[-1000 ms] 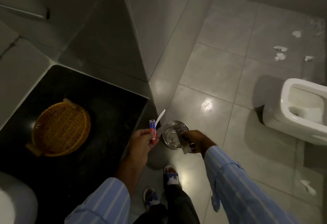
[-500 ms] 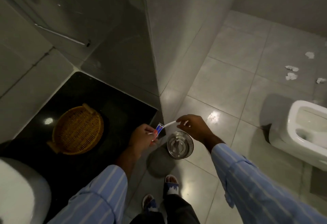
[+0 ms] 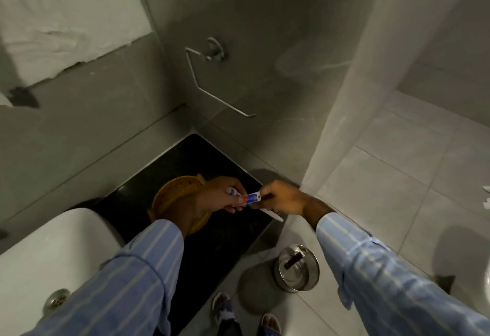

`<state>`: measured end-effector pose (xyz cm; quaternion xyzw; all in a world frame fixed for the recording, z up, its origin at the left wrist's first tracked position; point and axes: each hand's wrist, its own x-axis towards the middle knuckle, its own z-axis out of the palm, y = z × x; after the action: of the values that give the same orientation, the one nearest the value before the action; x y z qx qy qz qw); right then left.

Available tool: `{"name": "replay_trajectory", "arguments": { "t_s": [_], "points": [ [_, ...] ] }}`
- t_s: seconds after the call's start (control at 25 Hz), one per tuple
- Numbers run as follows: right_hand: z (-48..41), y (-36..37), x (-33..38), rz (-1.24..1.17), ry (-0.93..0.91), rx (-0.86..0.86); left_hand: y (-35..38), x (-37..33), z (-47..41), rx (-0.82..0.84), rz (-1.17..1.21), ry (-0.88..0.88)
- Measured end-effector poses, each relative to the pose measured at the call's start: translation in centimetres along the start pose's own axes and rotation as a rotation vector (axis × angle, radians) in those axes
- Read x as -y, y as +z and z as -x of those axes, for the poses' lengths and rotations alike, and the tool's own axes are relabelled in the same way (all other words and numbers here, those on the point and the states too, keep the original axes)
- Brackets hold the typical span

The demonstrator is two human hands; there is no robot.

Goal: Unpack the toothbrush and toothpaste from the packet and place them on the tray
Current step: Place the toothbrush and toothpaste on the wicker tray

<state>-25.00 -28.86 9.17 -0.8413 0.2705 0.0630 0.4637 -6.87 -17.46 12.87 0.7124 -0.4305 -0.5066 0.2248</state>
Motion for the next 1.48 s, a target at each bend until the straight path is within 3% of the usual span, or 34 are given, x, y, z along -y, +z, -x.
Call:
{"name": "replay_trajectory", "arguments": {
  "t_s": [0.2, 0.4, 0.56, 0.84, 1.08, 1.48],
  "points": [
    [-5.1, 1.1, 3.9, -0.209, 0.038, 0.054, -7.0, 3.0, 2.0, -0.085, 0.138, 0.059],
    [-11.8, 2.7, 6.3, -0.261, 0.095, 0.035, -13.7, 9.8, 2.5, -0.247, 0.262, -0.037],
    [-17.7, 5.1, 8.3, -0.316, 0.168, -0.014, -16.5, 14.0, 2.2, -0.336, 0.211, -0.107],
    [-25.6, 10.6, 9.2, -0.336, 0.33, 0.008, -17.8, 20.0, -2.3, -0.499, 0.083, -0.257],
    [-30.0, 14.6, 7.1, -0.227, 0.432, -0.027, -17.8, 23.4, -6.0, -0.408, 0.023, -0.299],
    [-32.1, 16.9, 6.4, -0.116, 0.503, 0.03, -16.6, 25.4, -7.8, -0.487, -0.049, -0.334]
  ]
}}
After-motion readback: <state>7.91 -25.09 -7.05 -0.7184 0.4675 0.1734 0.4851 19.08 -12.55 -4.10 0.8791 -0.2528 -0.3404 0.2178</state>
